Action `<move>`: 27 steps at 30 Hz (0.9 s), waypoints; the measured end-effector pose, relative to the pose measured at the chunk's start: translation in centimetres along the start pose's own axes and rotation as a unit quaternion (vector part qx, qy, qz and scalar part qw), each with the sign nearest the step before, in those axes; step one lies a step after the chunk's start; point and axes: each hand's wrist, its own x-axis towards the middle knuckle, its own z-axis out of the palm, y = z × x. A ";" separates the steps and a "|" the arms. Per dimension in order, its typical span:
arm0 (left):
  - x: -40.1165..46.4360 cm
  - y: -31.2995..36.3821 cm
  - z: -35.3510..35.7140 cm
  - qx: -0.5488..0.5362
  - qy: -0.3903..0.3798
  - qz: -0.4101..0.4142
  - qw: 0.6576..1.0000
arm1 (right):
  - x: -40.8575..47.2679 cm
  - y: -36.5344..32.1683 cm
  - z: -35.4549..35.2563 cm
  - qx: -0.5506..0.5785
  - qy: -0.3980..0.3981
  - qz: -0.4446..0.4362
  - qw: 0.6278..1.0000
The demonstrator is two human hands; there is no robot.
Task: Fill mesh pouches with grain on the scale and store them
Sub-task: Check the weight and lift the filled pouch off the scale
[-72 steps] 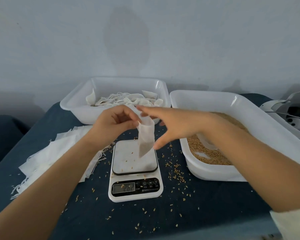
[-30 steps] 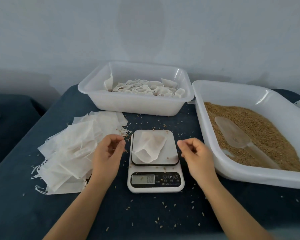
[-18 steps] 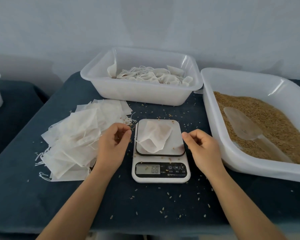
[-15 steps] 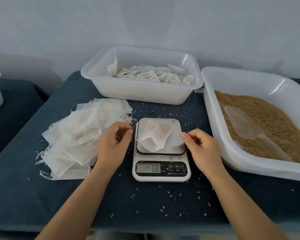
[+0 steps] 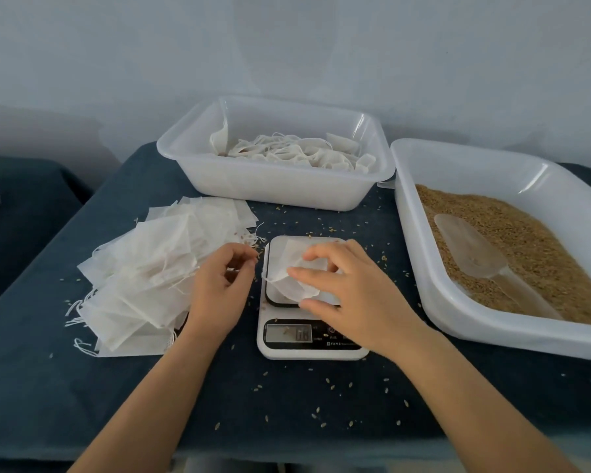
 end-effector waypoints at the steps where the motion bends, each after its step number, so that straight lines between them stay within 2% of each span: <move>1: 0.0 0.0 0.0 -0.005 0.003 -0.003 1.000 | 0.7 -0.1 -0.4 -0.003 -0.023 0.012 1.000; 4: -0.1 0.0 -0.2 -0.010 0.005 -0.009 1.000 | 2.2 0.1 -1.1 0.014 -0.052 0.053 0.997; 8: 0.0 -0.1 -0.1 -0.012 0.004 -0.010 1.000 | 4.7 0.2 -2.8 0.044 -0.015 0.111 0.993; 12: -0.1 -0.1 -0.1 -0.019 -0.004 -0.004 1.000 | 6.9 0.6 -5.1 0.197 0.041 0.203 0.958; 15: -0.2 -0.2 -0.1 -0.021 -0.002 -0.004 1.000 | 8.0 0.8 -6.9 0.289 0.056 0.216 0.931; 19: -0.2 -0.2 -0.1 -0.015 0.001 -0.013 1.000 | 8.5 0.8 -8.8 0.251 -0.036 0.196 0.947; 23: -0.2 -0.2 -0.1 -0.009 0.002 -0.013 1.000 | 9.2 0.7 -9.4 0.248 -0.010 0.221 0.943; 27: -0.2 -0.1 -0.1 -0.013 0.001 -0.019 1.000 | 9.2 0.6 -9.5 0.153 -0.026 0.178 0.972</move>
